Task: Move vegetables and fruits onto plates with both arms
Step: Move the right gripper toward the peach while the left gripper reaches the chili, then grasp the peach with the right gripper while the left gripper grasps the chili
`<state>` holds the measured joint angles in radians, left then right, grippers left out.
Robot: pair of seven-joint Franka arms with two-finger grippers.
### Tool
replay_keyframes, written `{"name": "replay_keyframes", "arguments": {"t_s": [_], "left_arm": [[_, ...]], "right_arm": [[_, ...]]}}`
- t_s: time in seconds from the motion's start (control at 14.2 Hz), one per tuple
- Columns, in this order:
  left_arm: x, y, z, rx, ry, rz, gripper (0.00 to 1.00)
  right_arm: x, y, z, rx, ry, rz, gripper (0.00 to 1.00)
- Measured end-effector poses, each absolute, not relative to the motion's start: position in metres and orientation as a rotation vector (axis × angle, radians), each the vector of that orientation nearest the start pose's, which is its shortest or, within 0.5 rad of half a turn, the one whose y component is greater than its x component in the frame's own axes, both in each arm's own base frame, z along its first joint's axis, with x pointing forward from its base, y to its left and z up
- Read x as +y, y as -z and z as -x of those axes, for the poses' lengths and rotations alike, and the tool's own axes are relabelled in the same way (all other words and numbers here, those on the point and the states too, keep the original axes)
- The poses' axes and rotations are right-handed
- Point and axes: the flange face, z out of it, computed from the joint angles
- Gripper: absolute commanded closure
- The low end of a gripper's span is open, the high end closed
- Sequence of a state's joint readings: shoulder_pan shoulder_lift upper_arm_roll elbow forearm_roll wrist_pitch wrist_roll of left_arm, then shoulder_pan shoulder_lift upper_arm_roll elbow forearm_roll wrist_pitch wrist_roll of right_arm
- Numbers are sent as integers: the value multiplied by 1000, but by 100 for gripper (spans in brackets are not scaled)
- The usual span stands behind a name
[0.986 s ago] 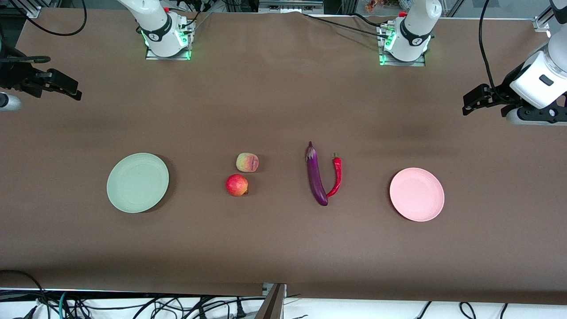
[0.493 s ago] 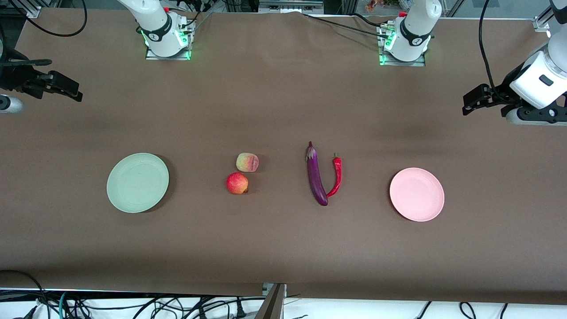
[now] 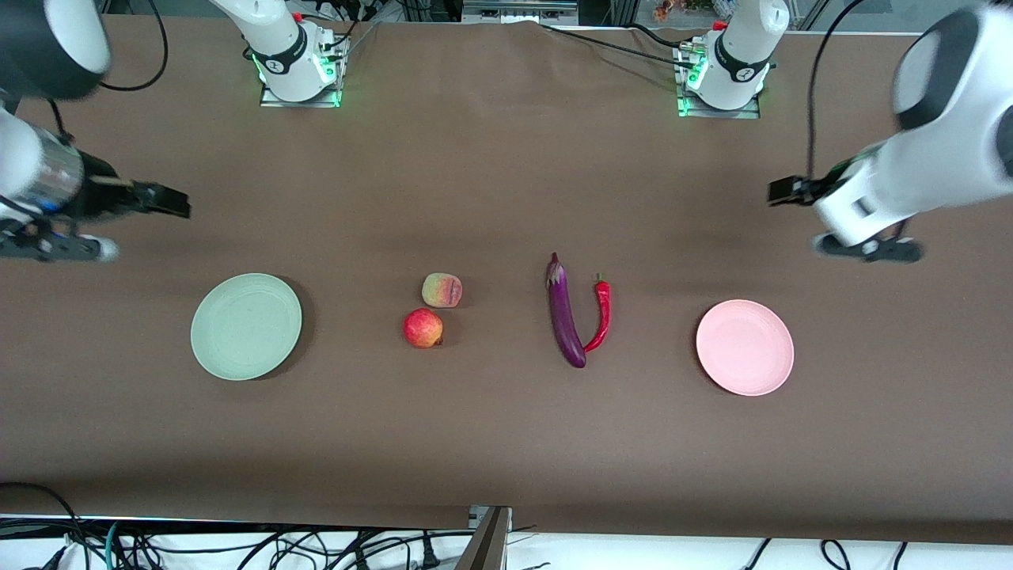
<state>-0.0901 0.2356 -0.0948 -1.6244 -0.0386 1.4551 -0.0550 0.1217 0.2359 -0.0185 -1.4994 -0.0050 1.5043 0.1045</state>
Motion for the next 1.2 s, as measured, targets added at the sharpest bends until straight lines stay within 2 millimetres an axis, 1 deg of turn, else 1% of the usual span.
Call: {"name": "replay_keyframes", "arguments": {"t_s": [0.07,0.21,0.28,0.35,0.42,0.56,0.63,0.77,0.85,0.92,0.99,1.13,1.2], "left_arm": [[-131,-424,-585,245,-643,3081,0],[-170,-360,-605,313,-563,3101,0],[-184,-334,-613,332,-514,3115,0],[-197,-313,-620,338,-454,3139,0],[-210,-295,-624,327,-407,3174,0],[-238,-263,-626,280,-337,3235,0],[-254,-246,-624,253,-308,3249,0],[-284,-217,-614,223,-280,3251,0],[-295,-206,-609,224,-274,3250,0],[-302,-198,-607,234,-262,3248,4],[-303,-192,-607,247,-245,3242,14],[-299,-184,-608,266,-228,3219,57],[-298,-182,-608,268,-230,3214,74]], "right_arm": [[90,-493,-612,-1,-363,3159,0],[144,-454,-622,96,-361,3135,0],[165,-436,-625,140,-363,3102,0],[182,-420,-628,173,-360,3069,0],[197,-404,-631,206,-354,3045,0],[227,-372,-635,288,-331,3025,0],[249,-355,-634,332,-319,3015,0],[294,-323,-627,397,-287,3004,0],[314,-309,-622,411,-270,3004,0],[330,-296,-617,415,-260,3006,0],[342,-284,-612,410,-258,3010,0],[359,-261,-603,382,-277,3026,0],[364,-252,-599,371,-285,3032,0]]}}
